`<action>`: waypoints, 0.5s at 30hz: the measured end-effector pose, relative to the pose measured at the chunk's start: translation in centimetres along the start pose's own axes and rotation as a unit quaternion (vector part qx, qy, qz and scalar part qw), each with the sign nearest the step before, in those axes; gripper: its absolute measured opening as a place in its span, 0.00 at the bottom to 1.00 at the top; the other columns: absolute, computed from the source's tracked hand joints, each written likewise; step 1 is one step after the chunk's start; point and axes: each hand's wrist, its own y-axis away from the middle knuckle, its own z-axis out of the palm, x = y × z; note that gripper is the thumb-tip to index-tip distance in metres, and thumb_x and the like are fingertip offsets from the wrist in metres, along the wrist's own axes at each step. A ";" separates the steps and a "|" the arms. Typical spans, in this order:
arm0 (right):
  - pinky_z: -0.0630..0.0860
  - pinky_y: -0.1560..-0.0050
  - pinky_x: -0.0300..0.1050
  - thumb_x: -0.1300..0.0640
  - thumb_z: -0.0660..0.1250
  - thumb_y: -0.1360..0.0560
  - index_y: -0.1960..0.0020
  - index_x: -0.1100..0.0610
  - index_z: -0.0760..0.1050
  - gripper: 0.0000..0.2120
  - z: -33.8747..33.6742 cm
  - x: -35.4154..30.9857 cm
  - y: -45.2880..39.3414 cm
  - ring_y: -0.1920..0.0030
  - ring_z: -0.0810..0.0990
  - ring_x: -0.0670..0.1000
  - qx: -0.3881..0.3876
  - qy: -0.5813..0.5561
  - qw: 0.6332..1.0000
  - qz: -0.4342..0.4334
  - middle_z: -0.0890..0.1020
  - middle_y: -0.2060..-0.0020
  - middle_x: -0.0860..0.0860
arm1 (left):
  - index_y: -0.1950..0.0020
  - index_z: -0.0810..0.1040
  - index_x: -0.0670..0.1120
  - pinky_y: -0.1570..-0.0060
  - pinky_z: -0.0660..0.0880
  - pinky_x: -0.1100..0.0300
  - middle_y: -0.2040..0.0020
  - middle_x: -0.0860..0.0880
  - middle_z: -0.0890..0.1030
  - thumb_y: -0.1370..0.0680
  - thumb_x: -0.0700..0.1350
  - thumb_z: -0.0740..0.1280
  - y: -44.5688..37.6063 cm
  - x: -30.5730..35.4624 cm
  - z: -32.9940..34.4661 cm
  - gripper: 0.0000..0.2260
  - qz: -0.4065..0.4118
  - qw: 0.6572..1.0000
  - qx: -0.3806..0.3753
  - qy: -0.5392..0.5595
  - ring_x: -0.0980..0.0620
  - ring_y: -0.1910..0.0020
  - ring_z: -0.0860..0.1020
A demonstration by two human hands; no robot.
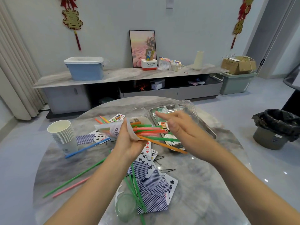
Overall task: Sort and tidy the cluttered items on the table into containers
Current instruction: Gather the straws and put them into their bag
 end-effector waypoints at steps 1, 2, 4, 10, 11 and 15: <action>0.64 0.44 0.28 0.33 0.53 0.26 0.35 0.35 0.67 0.21 -0.3 -0.1 0.1 0.44 0.69 0.37 0.031 -0.003 0.999 -0.025 0.69 0.47 0.40 | 0.33 0.71 0.39 0.49 0.75 0.41 0.38 0.36 0.77 0.21 0.57 0.60 -0.1 0.2 -0.1 0.26 0.002 1.000 -0.003 0.003 0.37 0.40 0.76; 0.64 0.47 0.26 0.33 0.57 0.29 0.38 0.34 0.69 0.21 -0.6 -0.1 0.2 0.45 0.69 0.36 0.040 0.003 0.998 -0.045 0.68 0.47 0.38 | 0.33 0.70 0.38 0.48 0.75 0.40 0.38 0.35 0.76 0.21 0.57 0.60 -0.2 0.5 -0.2 0.26 0.004 1.000 -0.005 0.006 0.36 0.40 0.76; 0.65 0.45 0.27 0.31 0.62 0.35 0.38 0.32 0.68 0.25 -1.0 -0.1 0.4 0.44 0.67 0.34 -0.001 0.063 0.996 -0.062 0.64 0.43 0.35 | 0.33 0.70 0.38 0.44 0.73 0.38 0.39 0.34 0.76 0.20 0.57 0.60 -0.2 0.8 -0.3 0.26 0.006 1.000 -0.009 0.008 0.34 0.40 0.76; 0.64 0.36 0.46 0.39 0.50 0.22 0.36 0.52 0.73 0.26 4.0 0.6 -0.1 0.38 0.70 0.51 0.168 0.213 0.955 -0.122 0.74 0.38 0.52 | 0.40 0.74 0.38 0.43 0.74 0.45 0.47 0.37 0.81 0.20 0.56 0.58 0.7 0.1 0.5 0.22 0.010 0.999 -0.030 0.001 0.39 0.45 0.78; 0.63 0.37 0.46 0.41 0.49 0.21 0.37 0.54 0.75 0.25 5.0 0.9 -0.4 0.40 0.71 0.52 0.198 0.213 0.949 -0.119 0.76 0.40 0.53 | 0.43 0.75 0.38 0.41 0.73 0.46 0.50 0.37 0.81 0.20 0.56 0.58 0.9 -0.2 0.6 0.22 0.002 0.999 -0.035 -0.002 0.41 0.47 0.79; 0.55 0.33 0.48 0.40 0.44 0.20 0.34 0.54 0.71 0.28 6.8 2.4 -1.6 0.35 0.65 0.52 0.194 0.191 0.958 -0.090 0.70 0.33 0.55 | 0.50 0.77 0.39 0.60 0.81 0.53 0.58 0.39 0.82 0.20 0.56 0.57 1.6 -1.8 1.0 0.21 -0.022 0.997 -0.050 -0.046 0.44 0.59 0.83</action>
